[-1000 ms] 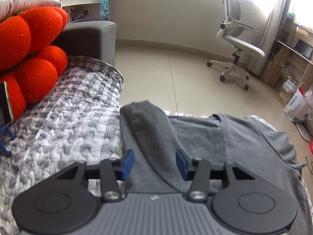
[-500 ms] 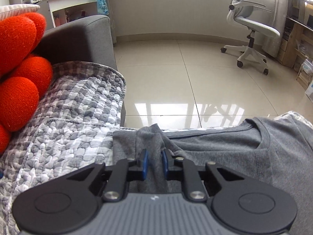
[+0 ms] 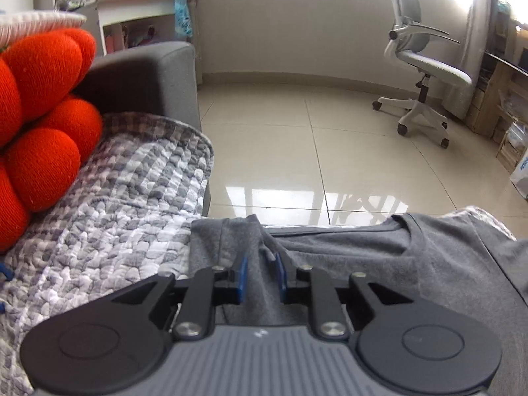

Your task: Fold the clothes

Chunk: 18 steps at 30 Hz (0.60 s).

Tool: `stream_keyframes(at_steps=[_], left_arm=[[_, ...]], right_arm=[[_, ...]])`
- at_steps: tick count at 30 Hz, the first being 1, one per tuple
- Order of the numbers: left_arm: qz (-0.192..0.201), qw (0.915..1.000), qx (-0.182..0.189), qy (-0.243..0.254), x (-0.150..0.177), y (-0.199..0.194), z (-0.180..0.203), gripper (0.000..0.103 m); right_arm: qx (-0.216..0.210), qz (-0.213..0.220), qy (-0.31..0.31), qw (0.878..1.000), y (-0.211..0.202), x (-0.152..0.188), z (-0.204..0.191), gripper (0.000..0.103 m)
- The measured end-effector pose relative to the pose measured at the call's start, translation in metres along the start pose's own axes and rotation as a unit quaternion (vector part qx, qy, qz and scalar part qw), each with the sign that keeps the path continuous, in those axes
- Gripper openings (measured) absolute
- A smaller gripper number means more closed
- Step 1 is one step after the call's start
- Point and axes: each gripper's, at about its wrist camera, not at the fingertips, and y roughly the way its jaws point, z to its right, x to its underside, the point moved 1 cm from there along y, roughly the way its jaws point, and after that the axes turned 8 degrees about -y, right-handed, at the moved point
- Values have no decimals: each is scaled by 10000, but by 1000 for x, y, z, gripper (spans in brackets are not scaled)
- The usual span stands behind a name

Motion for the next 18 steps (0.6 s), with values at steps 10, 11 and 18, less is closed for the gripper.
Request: stream_keyframes(at_steps=[10,11,18], left_arm=[[-549,9953,211,764,80,-72,14,22],[-552,9952,172,792,89,-75,12,22],[-536,9959,171,705,134,-109,3,22]], right_arm=[[-149,34,50,9999,-1,-4,-2,52],[-153,45,61,9999,-2,-4,-1,52],[-163,70,57,9998,-8,-3,2,52]])
